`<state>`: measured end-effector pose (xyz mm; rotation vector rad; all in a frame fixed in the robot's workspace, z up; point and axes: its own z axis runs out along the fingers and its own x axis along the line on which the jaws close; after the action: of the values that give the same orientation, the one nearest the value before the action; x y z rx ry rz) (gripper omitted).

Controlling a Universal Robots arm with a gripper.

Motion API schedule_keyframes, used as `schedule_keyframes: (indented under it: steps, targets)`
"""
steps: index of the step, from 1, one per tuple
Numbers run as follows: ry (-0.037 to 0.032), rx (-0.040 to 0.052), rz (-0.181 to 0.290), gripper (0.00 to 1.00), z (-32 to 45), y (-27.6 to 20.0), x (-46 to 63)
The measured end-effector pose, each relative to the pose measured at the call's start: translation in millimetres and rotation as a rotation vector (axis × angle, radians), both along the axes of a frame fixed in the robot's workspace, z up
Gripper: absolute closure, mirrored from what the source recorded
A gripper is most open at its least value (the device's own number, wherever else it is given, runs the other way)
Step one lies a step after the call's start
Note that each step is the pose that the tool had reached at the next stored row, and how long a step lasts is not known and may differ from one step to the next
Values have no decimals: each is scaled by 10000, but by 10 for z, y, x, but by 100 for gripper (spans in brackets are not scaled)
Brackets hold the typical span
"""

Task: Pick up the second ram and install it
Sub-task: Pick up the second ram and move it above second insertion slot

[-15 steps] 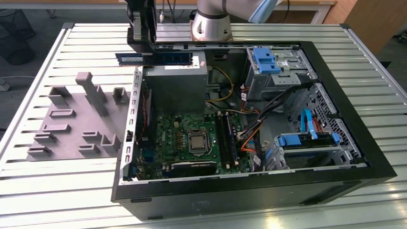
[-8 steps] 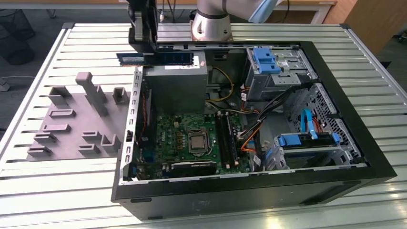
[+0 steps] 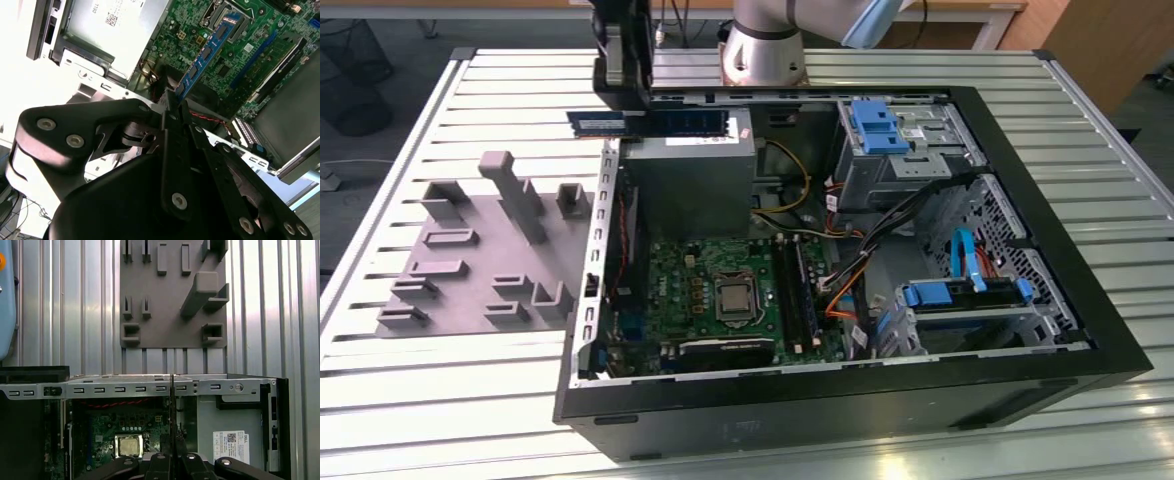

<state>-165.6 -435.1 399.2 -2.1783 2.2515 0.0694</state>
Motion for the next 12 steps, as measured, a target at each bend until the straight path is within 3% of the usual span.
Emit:
schedule_keyframes:
  steps: [12]
  targets:
    - [0, 0, -1, 86, 0, 0, 29]
